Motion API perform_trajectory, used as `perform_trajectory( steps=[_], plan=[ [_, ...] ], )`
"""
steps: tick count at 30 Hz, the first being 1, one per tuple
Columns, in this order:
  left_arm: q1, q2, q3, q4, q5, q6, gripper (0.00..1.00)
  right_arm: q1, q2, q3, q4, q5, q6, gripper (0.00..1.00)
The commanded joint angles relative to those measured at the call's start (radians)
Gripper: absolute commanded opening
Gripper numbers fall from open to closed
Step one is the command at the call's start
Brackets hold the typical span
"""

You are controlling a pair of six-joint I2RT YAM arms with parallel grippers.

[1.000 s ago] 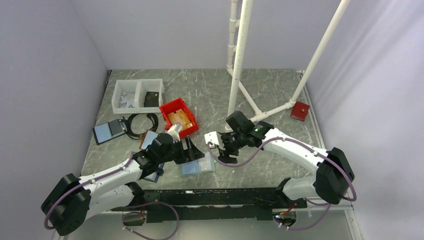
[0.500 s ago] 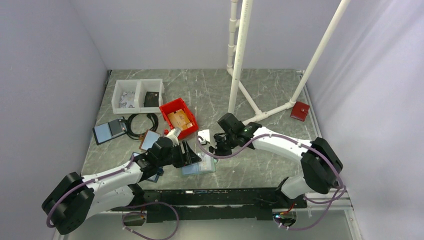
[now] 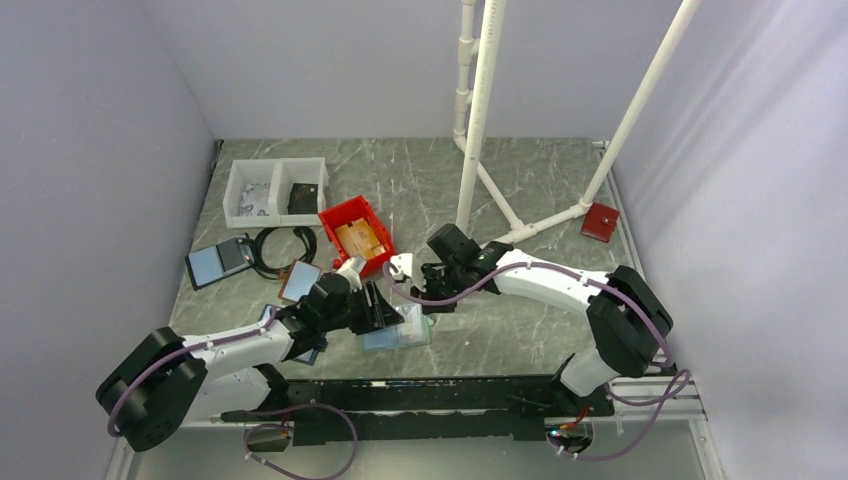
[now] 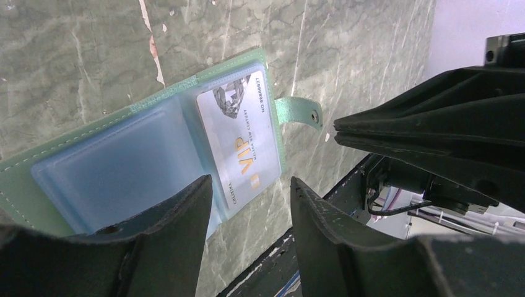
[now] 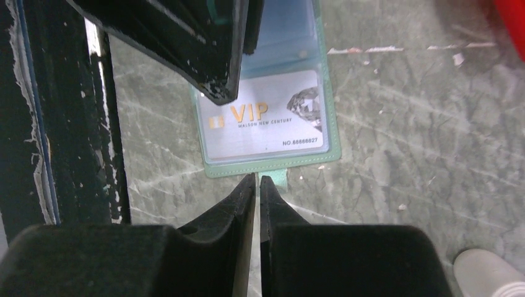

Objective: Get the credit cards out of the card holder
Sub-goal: Remove the credit card from the card holder.

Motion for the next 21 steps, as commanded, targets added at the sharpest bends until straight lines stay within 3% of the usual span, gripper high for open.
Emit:
perform_trajectory(
  steps=[1,21],
  plan=[
    [-0.004,0.016,0.007,0.059,0.012,-0.001,0.54,0.007,0.000,0.064,0.029,-0.039,0.034,0.10],
    [-0.004,0.033,-0.004,0.049,0.001,0.013,0.49,0.034,0.177,0.103,0.017,0.133,0.083,0.09]
  ],
)
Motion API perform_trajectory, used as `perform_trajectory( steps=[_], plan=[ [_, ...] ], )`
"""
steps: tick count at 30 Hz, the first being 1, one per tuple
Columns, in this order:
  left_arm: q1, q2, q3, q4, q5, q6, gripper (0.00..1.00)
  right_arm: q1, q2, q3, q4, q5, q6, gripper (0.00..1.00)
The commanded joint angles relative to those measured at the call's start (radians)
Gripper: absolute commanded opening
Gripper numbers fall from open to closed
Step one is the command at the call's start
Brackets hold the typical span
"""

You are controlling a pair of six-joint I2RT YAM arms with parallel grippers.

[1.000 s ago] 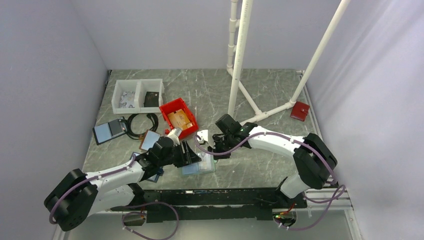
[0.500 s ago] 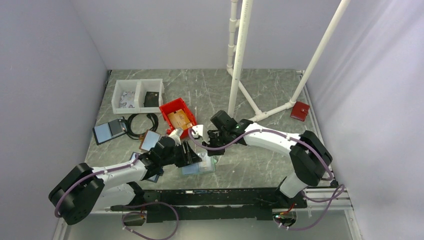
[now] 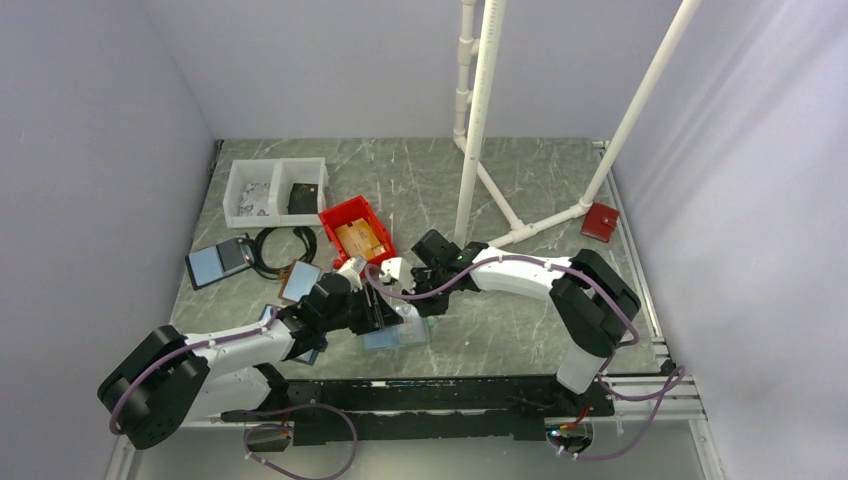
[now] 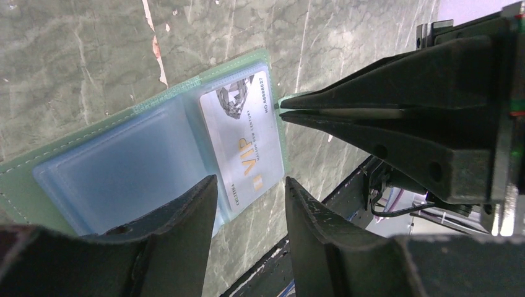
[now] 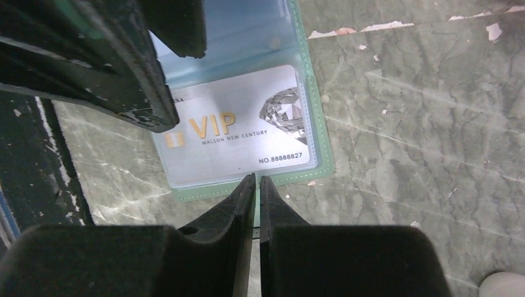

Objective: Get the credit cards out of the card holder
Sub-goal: Remove the credit card from the card holder.

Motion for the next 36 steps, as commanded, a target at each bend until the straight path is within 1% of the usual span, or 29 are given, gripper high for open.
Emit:
perform_trajectory(
  steps=[1,33,36],
  plan=[
    [-0.004,0.019,-0.007,0.043,0.001,0.008,0.49,0.001,0.017,0.036,-0.001,0.041,0.015,0.09],
    [-0.002,0.121,-0.008,0.096,0.013,0.009,0.40,0.001,0.063,0.059,-0.040,0.016,0.022,0.09],
    [-0.003,0.121,-0.010,0.099,0.013,0.008,0.40,0.001,0.063,0.065,-0.056,0.017,0.010,0.07]
  ],
)
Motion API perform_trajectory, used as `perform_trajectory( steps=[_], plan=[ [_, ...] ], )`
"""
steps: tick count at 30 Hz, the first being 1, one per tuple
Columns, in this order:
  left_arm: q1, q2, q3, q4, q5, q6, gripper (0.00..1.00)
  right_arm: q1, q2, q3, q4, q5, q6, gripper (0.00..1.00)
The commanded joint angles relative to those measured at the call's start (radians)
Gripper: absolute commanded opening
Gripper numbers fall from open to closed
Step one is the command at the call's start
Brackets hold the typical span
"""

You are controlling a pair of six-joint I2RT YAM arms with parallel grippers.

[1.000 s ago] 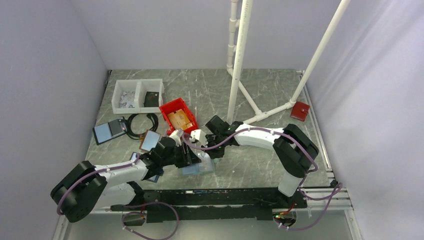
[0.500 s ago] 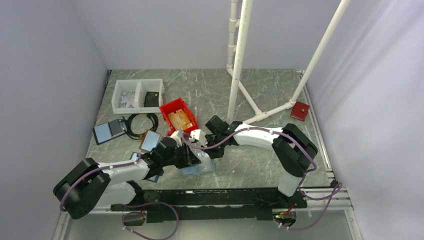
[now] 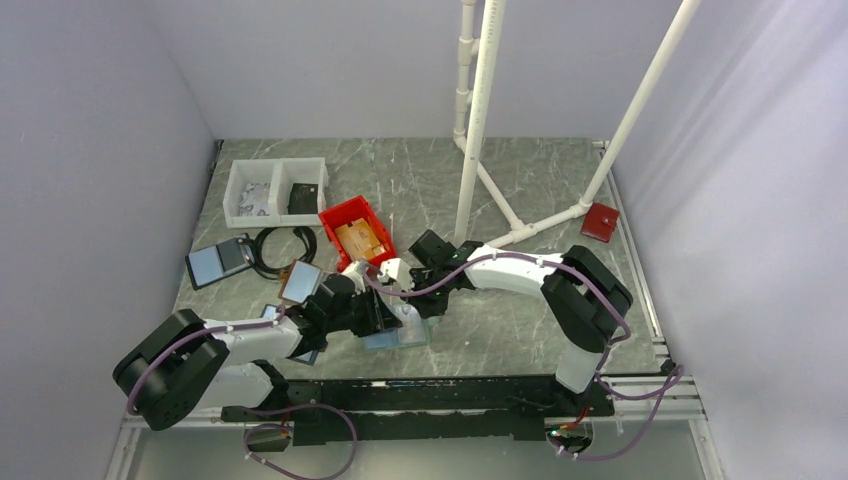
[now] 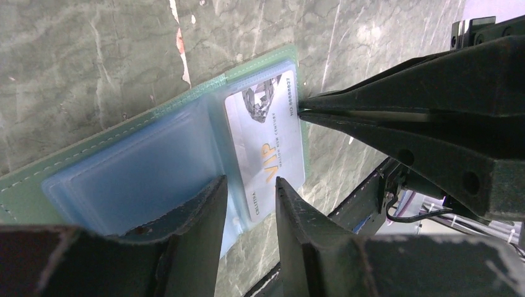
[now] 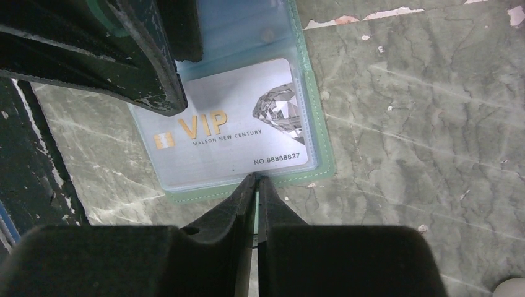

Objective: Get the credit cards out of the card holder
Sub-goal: Remove the credit card from the card holder.

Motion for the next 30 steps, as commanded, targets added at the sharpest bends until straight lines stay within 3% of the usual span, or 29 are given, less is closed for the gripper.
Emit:
perform_trajectory(
  steps=[1,16,20,24,30],
  plan=[
    [-0.003,0.009,-0.005,0.034,0.008,0.008,0.40,0.001,0.012,0.040,-0.032,-0.007,-0.006,0.07],
    [-0.004,0.075,-0.012,0.096,0.032,-0.006,0.31,0.007,0.068,0.086,-0.044,-0.107,0.056,0.07],
    [-0.003,0.062,-0.010,0.082,0.027,-0.005,0.20,0.005,0.070,0.084,-0.040,-0.087,0.061,0.07],
    [-0.004,0.027,-0.018,0.058,0.014,0.000,0.00,0.001,0.073,0.082,-0.037,-0.068,0.061,0.07],
    [-0.002,-0.031,-0.060,0.070,-0.007,0.003,0.00,-0.012,0.070,0.086,-0.044,-0.065,0.054,0.10]
  ],
)
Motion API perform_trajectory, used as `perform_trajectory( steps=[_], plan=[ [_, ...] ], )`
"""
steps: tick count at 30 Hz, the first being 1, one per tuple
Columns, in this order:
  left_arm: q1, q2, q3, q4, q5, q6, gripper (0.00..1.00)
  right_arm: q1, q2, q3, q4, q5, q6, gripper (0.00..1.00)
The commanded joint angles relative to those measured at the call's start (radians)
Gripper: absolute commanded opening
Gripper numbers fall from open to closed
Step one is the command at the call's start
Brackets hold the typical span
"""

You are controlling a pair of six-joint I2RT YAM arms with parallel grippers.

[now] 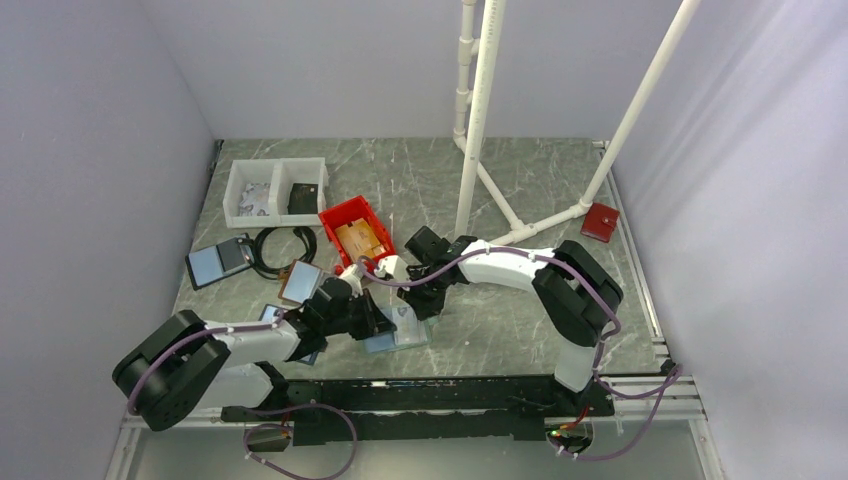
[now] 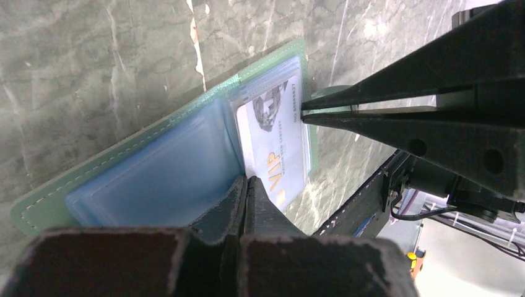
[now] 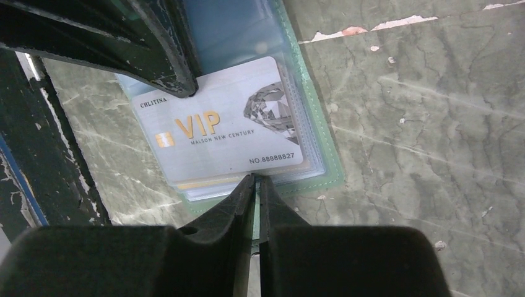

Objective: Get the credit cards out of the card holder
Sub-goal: Remove the credit card from the card holder.

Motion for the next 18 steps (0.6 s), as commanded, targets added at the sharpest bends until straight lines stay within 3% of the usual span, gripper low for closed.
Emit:
perform_trajectory(
  steps=[1,10,18],
  plan=[
    [-0.004,-0.059,-0.038,0.023,-0.016,0.011,0.00,-0.007,0.010,0.025,0.006,-0.012,0.004,0.10],
    [0.006,-0.196,-0.078,-0.036,-0.037,0.085,0.00,-0.020,0.000,0.030,-0.012,-0.046,-0.017,0.12],
    [0.021,-0.291,-0.110,-0.104,-0.057,0.062,0.00,-0.022,0.000,0.035,-0.022,-0.074,-0.027,0.12]
  ],
)
